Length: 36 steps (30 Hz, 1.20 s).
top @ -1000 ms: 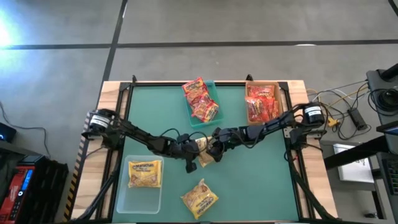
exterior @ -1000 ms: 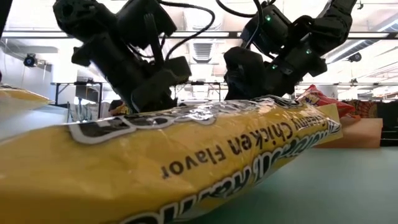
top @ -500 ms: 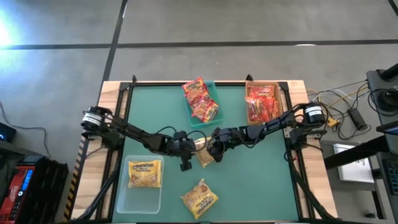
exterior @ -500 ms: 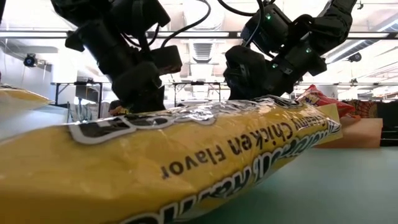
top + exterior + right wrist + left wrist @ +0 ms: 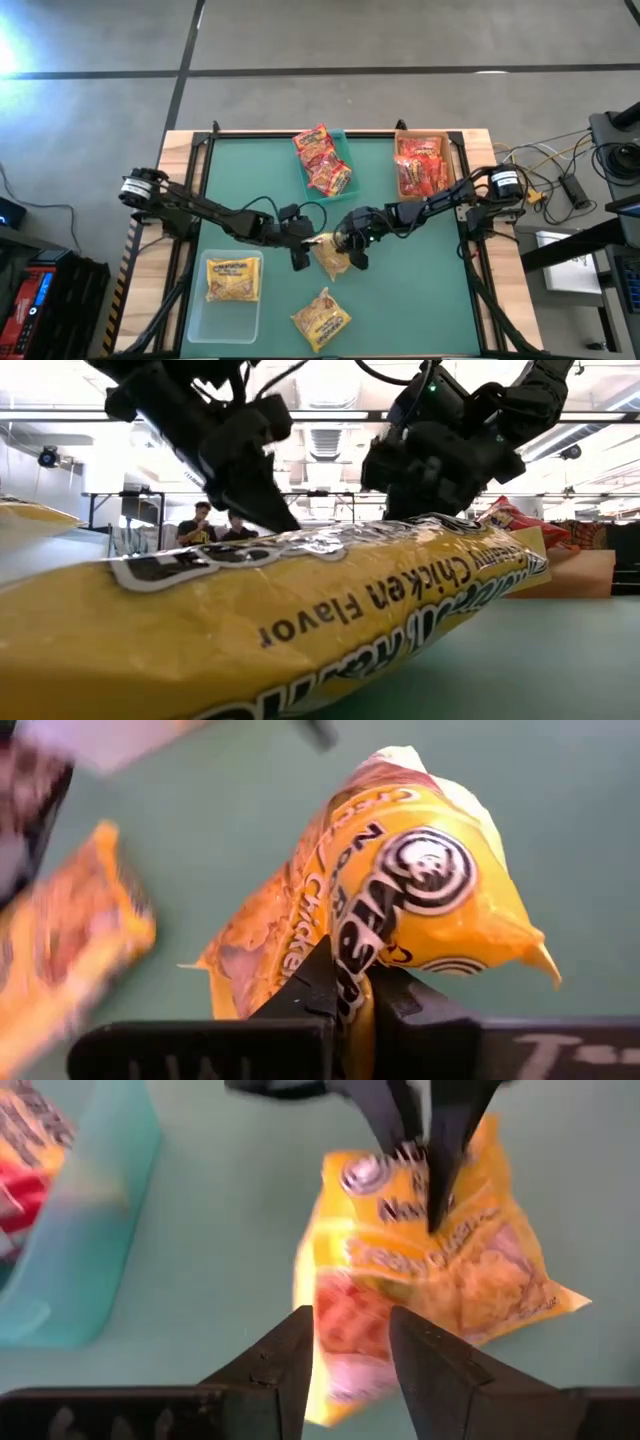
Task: Sort Maruchan noodles
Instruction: Put the top yellow noodle pack into the transparent bin
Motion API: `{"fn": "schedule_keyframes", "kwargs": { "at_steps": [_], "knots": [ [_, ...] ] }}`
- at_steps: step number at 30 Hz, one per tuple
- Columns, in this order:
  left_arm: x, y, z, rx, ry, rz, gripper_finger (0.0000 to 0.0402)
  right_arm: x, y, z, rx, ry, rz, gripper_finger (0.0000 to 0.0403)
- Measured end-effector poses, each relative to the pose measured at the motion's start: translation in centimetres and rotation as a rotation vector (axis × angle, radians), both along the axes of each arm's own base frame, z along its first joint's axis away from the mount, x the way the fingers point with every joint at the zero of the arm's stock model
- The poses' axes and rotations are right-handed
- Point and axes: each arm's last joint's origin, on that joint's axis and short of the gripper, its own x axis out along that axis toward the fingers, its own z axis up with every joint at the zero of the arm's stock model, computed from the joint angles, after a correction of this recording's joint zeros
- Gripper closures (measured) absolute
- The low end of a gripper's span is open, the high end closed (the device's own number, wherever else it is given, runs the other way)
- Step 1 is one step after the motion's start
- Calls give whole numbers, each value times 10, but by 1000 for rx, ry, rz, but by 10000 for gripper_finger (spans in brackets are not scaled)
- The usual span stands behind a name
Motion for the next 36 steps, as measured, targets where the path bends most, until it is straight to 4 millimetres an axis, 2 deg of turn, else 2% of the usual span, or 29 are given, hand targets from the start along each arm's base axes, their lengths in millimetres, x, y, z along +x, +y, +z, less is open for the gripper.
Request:
{"fn": "schedule_keyframes", "kwargs": {
  "at_steps": [5,11,16,20,25,30,36],
  "knots": [
    [0,-3,14,-81,-72,-80,283,-1,7,0,-184,-81,201,394],
    [1,-7,20,-164,-107,-148,283,2,9,4,-290,-125,288,394],
    [-1,-9,21,-239,-93,-141,283,11,13,19,-375,-146,357,394],
    [-6,-14,25,-251,-80,-162,283,17,16,33,-474,-68,408,394],
    [-10,-11,29,-196,-71,-155,283,25,19,50,-608,-39,432,394],
    [-9,-7,26,-83,-68,-135,283,33,21,65,-663,-95,467,395],
    [-9,-4,31,34,-85,-117,283,36,21,75,-678,-65,481,395]
  ]
}}
